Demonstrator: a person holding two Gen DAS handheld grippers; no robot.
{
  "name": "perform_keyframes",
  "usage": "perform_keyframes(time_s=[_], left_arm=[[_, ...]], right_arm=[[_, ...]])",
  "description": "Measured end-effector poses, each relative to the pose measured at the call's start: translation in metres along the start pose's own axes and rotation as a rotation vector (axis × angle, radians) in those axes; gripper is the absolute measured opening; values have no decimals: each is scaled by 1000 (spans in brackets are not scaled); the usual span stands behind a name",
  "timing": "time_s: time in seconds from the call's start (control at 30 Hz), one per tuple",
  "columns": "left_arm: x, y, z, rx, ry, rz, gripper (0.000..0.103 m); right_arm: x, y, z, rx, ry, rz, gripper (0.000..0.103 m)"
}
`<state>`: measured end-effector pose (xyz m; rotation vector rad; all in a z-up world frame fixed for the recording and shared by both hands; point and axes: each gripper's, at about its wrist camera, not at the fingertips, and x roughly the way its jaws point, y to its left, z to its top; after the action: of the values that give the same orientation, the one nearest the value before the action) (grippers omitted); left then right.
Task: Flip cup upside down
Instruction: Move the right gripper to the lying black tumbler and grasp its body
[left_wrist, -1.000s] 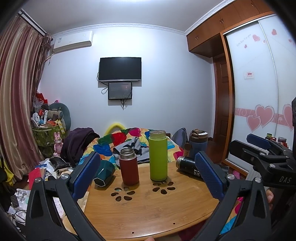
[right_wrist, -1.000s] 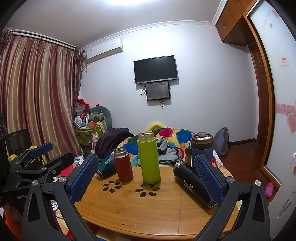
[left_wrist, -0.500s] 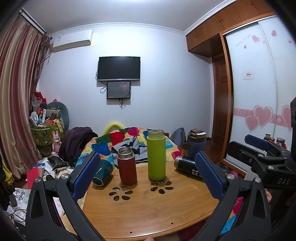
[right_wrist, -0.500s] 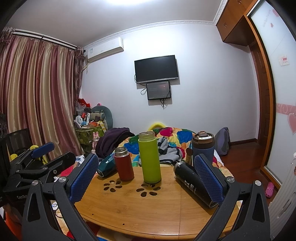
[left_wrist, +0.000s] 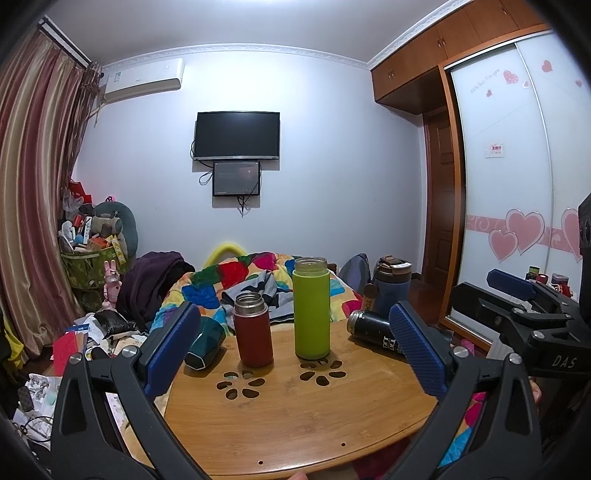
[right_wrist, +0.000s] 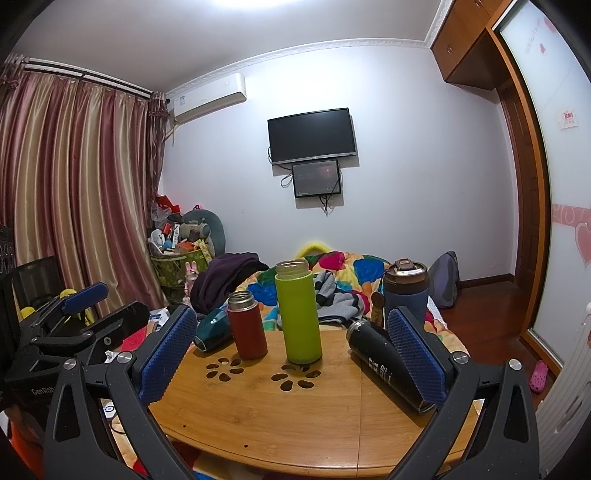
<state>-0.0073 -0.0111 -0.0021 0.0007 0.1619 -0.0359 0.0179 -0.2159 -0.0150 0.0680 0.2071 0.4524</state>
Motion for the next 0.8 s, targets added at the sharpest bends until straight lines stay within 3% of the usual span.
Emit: perform_keyframes(time_s=[0.5,0.8], left_arm=[[24,0,-3,11,57,-15,103],[60,-12,-13,80,51,-37,103]], right_arm=[[16,-16,-9,13,40,-15,103],[53,-75,-40,26,180,-140,103]])
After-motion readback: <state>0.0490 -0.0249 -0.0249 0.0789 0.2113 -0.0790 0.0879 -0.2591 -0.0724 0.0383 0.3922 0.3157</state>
